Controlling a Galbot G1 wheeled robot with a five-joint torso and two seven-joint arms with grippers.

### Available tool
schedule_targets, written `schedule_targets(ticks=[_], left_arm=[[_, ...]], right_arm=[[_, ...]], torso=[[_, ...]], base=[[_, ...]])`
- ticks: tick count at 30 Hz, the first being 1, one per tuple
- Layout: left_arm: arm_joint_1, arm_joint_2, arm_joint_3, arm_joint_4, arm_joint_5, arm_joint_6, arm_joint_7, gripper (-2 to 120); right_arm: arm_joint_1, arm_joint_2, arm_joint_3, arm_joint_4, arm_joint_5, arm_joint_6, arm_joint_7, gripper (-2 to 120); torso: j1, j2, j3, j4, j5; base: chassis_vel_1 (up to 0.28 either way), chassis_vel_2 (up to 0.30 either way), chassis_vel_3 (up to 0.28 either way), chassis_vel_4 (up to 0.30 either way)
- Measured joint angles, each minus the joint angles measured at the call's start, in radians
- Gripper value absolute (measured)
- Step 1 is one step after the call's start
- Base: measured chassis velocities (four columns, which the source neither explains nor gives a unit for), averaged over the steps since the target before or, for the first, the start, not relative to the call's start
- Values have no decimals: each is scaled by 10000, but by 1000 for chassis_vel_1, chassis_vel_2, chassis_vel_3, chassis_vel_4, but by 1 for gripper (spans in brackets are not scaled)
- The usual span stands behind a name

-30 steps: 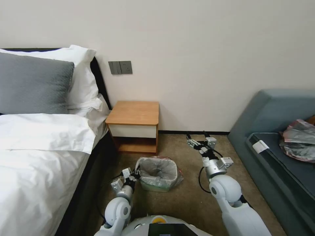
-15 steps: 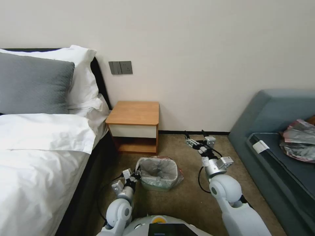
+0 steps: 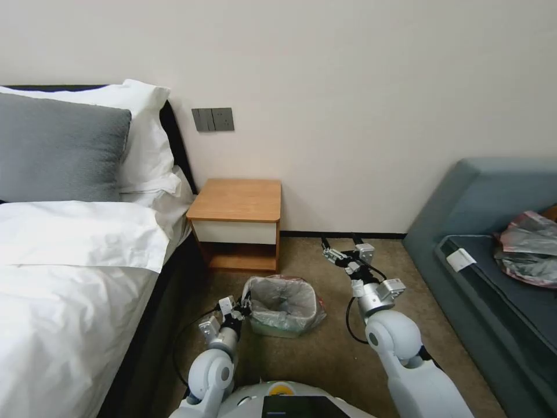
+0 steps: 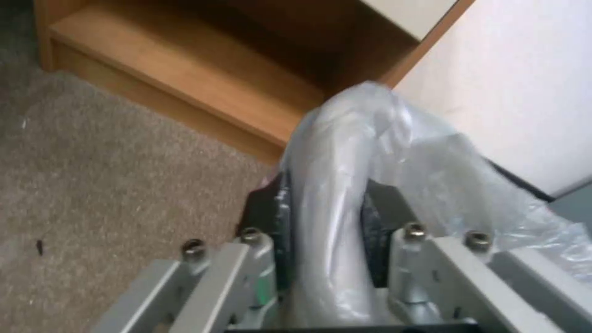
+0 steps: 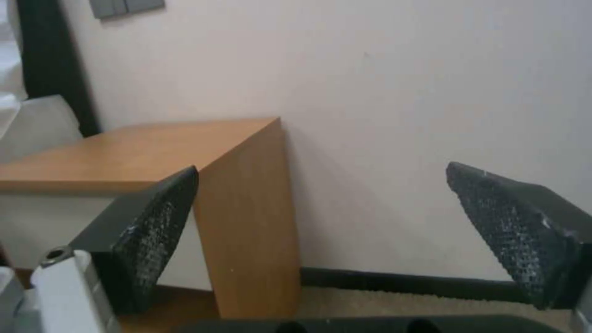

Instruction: Pick up the garbage bag from the table and place it over the trash can.

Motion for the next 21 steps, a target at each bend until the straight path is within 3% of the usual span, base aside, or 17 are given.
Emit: schedule_targets(ticks=[9,11,14,19,21], left_arm=[[-40,-30,6,7,22,-46,5,58],[-40,-48,0,-11,40,-60,3,71],[-34,-64,-27,-39,107,-93,2,78],[48,17,-169,-73,825,-410,76,97],[76,45,-215,-57,1188,-618,182,99]], right_arm=[[-15,168,-342,-146,-286,39,-96,100],[5,226,-410,-193,-346,46,-116,100],[8,289,-457,-226,-396,55,-131,100],[-62,686,-700,-389,-722,230,-215,100],[-97,804,-744,-427,-826,299,-237,100]], torso=[[0,0,0,0,-1],[1,0,0,0,-2],[0,0,0,0,-2],[0,0,0,0,-2],[0,0,0,0,-1]], base=[[0,0,0,0],[0,0,0,0],[0,0,0,0],[0,0,0,0],[0,0,0,0]])
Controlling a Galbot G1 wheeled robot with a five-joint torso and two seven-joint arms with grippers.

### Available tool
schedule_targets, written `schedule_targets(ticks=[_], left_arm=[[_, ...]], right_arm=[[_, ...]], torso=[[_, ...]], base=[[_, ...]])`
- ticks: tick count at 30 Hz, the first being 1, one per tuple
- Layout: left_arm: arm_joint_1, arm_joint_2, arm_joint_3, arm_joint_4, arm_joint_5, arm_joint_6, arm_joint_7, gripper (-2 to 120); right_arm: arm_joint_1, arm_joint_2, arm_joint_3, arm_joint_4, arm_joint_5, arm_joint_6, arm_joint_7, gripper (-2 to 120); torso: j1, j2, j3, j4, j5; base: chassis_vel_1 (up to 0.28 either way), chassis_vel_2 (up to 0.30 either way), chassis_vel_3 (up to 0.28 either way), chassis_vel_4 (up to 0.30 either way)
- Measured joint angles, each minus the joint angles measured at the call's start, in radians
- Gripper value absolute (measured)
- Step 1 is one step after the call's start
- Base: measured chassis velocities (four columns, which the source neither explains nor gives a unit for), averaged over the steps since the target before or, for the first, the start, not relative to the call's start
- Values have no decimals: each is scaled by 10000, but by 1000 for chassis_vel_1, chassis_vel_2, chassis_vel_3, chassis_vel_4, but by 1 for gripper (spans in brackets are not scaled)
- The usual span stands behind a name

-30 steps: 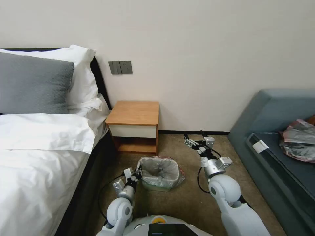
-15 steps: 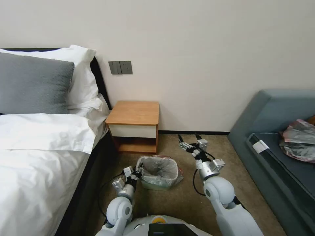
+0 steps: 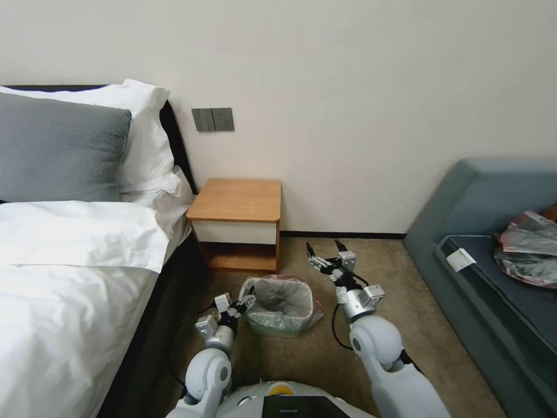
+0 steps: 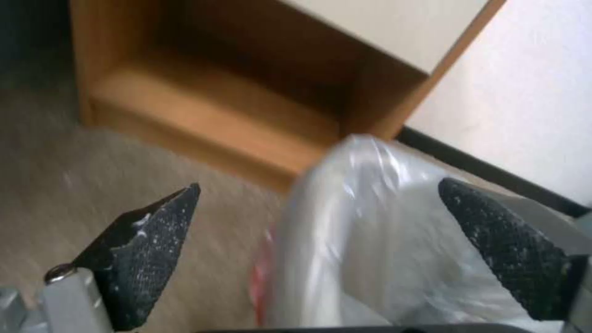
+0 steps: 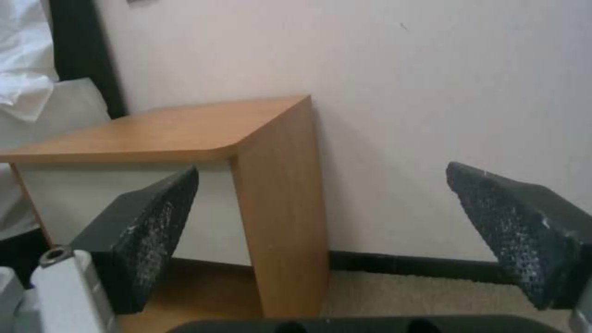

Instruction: Pick up the garbage bag from the table and place it over the trash can.

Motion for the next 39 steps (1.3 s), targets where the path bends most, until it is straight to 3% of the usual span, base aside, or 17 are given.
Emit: schedule_targets(ticks=[5,7,8,10,15,26,39], left_arm=[[8,46,-154,187,1122,-1009,475,100],[-119,32,-408,536,2092,-2183,940,100],[-119,32,-408,536,2092,-2183,940,100],[-262,44,-750,948,2555,-3352,1314,100],[-167,96,-1474,1336,3165,-4494,1934,100],[-215,242,-1598,1629,2997,-4990,2116,100],[-459,267,-1555,1978,2658,-5319,2412,98]], right_arm=[[-123,350,-75,-71,-630,116,191,100],[-424,685,-76,-258,-1740,389,538,100],[-424,685,-76,-258,-1740,389,538,100],[-827,1008,-169,-575,-2587,790,917,100],[-1217,1320,-466,-1102,-2979,1500,1124,100],[-1413,1303,518,-1399,-3882,2224,813,100],[-1632,1514,991,-1568,-3766,2621,902,100]], torso=[[0,0,0,1,-1],[0,0,0,0,-2],[0,0,0,0,-2],[0,1,0,-5,-1],[0,0,-1,3,0],[0,0,0,0,0],[0,0,0,-1,1]], base=[[0,0,0,0],[0,0,0,0],[0,0,0,0],[0,0,0,0],[0,0,0,0],[0,0,0,0],[0,0,0,0]])
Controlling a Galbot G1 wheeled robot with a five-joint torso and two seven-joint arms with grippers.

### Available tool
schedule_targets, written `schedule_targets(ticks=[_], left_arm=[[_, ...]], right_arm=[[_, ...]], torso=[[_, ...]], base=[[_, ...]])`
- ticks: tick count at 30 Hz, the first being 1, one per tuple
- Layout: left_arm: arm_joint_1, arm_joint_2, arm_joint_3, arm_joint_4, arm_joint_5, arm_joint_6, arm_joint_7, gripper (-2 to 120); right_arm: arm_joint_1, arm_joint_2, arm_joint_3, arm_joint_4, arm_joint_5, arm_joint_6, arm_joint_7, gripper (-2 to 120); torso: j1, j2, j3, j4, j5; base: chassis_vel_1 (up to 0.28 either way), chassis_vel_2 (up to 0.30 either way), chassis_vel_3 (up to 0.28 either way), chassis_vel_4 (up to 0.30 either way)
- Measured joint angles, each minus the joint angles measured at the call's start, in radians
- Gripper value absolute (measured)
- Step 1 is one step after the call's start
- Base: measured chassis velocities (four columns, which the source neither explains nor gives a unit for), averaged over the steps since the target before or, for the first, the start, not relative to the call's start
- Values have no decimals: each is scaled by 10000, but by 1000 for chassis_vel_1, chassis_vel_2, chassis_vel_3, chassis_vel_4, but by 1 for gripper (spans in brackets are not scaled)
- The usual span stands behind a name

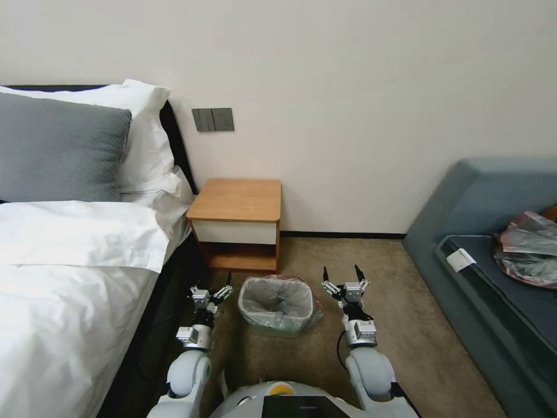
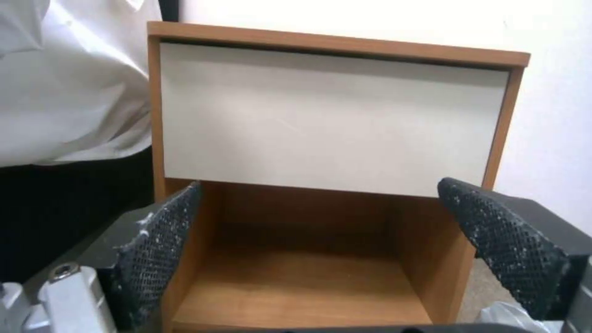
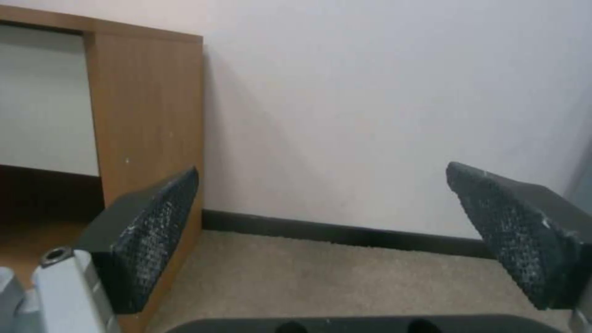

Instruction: Pick up the garbage bag from the table and place it over the trash can.

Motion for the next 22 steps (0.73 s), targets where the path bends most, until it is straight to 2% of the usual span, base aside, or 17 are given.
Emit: schedule_targets(ticks=[22], left_arm=[[0,-2,-2,-5,4,23,-13,98]], right_arm=[[15,-2,-6,1,36,-15,-15,100]], torso=[[0,0,0,0,0]], base=[[0,0,0,0]])
